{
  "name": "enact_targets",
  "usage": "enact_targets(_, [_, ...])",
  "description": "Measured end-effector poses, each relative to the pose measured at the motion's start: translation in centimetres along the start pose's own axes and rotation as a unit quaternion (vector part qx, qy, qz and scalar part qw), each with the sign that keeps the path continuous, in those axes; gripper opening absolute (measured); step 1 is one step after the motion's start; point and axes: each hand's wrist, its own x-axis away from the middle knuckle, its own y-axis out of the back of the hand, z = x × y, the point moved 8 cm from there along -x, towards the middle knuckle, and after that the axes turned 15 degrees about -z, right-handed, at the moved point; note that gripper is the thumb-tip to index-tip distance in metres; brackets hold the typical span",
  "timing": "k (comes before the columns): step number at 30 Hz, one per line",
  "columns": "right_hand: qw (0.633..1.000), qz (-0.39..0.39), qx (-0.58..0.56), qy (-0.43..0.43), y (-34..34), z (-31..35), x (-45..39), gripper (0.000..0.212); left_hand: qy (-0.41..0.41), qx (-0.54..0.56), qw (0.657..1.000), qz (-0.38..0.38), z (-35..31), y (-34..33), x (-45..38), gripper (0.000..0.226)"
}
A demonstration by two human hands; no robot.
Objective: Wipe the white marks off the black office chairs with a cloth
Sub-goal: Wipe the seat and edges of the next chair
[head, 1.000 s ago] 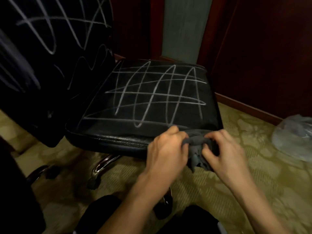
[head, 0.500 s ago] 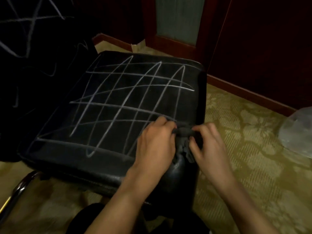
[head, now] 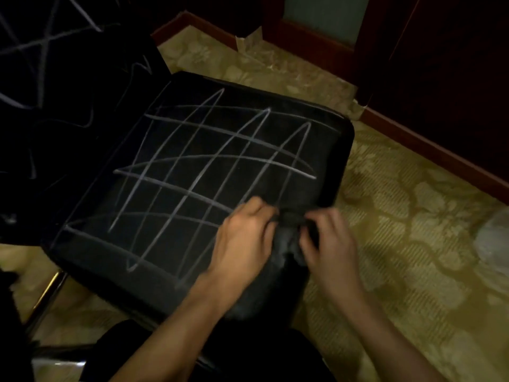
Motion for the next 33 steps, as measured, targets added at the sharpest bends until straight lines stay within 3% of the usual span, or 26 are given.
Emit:
enact_targets(4, [0.998,-0.035,0.035,-0.034,-1.1,-1.6,-2.8,0.023,0.043,-0.020,0.999,-0.006,-0.6,-2.0,-4.1,0.018])
enact_targets(9, [0.999,-0.019,0.020,-0.034,-1.1,0.6,0.9,0.023,0.036,-0.049,0.998,0.002,0.2,0.5,0.2,0.018])
enact_targets(12, [1.000,0.008,0.007,-0.021,-1.1,1.6,1.6,0.023,0.000,-0.080,0.997,0.007,1.0,1.1,1.1,0.020])
enact_targets(18, [0.995,0.043,0.015,0.093,-0.4,1.2,0.8,0.020,-0.107,-0.097,0.990,0.003,1.5,1.2,1.0,0.017])
enact_targets(23, [0.994,0.021,0.076,0.072,-0.7,-0.2,-4.5,0.021,-0.107,-0.152,0.982,-0.035,-1.4,-0.5,-4.7,0.018])
enact_targets(27, [0.992,0.051,0.095,0.058,0.0,0.2,-2.8,0.034,-0.154,-0.175,0.972,0.021,-2.2,-0.2,-5.0,0.028])
enact_targets(33, [0.988,0.072,0.131,0.036,0.1,1.1,-2.2,0.022,-0.237,-0.154,0.957,0.071,-2.9,-0.9,-4.5,0.013])
